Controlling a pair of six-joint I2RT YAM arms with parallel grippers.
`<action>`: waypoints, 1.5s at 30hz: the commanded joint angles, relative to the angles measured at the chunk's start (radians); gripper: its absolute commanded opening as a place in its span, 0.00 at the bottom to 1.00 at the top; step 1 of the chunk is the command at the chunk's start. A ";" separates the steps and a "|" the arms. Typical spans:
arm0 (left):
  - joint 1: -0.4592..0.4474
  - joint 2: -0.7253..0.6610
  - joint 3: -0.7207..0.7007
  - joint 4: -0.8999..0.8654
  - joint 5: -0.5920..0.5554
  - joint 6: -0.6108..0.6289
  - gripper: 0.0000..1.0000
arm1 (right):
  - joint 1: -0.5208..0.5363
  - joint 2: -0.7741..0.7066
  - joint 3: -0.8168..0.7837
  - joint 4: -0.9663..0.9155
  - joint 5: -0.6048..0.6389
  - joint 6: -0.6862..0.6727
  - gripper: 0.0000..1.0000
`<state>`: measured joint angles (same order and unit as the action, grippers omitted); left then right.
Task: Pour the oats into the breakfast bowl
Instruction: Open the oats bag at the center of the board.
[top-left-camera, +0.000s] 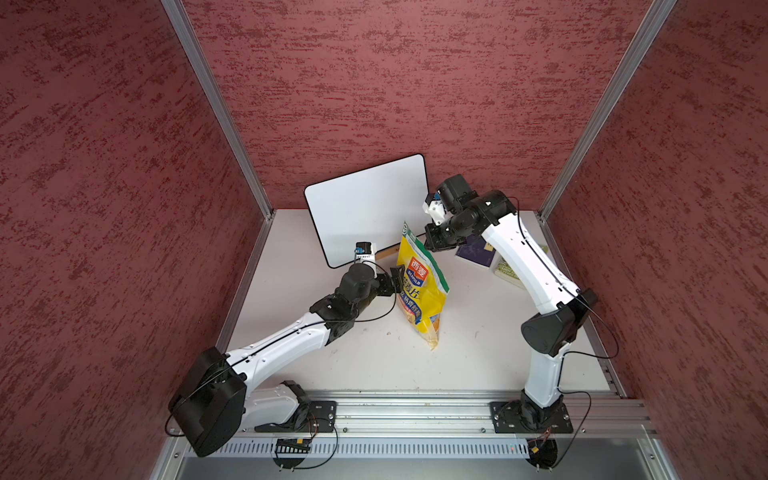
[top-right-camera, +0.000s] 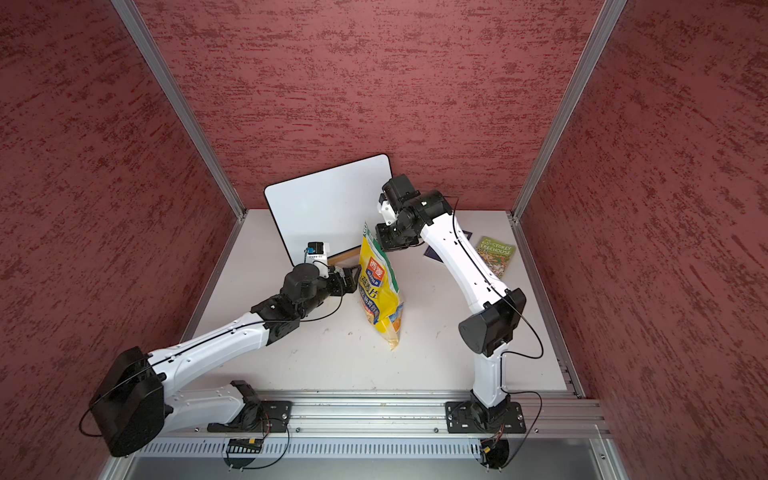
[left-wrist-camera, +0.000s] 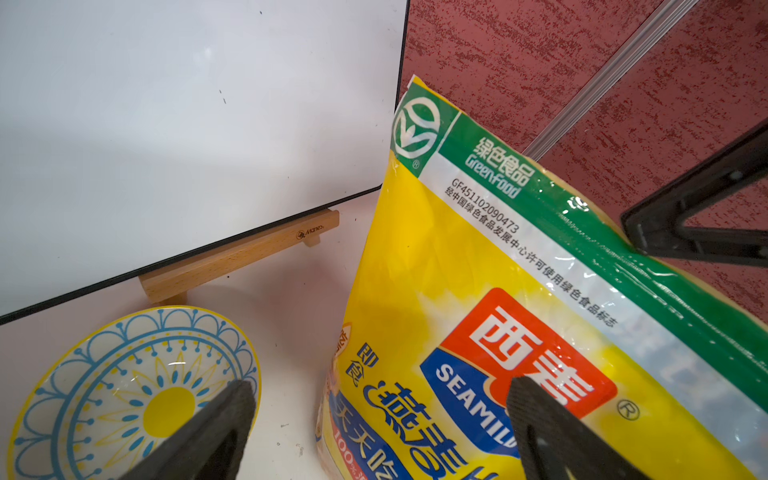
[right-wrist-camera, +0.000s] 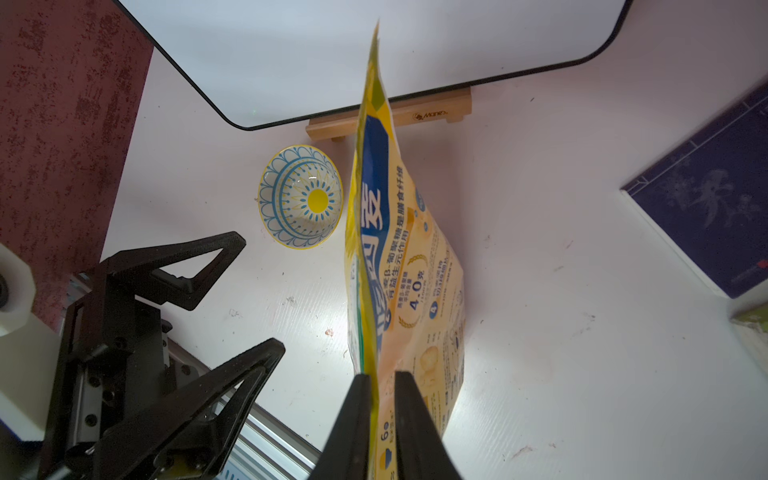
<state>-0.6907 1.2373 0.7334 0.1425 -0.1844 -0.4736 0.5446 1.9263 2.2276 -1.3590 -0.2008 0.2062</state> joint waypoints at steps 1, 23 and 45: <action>-0.007 0.001 0.020 0.019 -0.002 0.016 1.00 | 0.004 -0.045 -0.017 0.003 0.016 0.000 0.16; -0.012 -0.002 0.017 0.016 -0.009 0.018 1.00 | 0.015 -0.057 -0.042 0.020 0.009 -0.004 0.27; -0.012 0.004 0.015 0.012 -0.014 0.020 1.00 | 0.018 -0.025 -0.035 0.019 0.043 -0.004 0.21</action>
<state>-0.6960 1.2373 0.7330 0.1421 -0.1860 -0.4732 0.5537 1.8935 2.1933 -1.3434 -0.1871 0.2028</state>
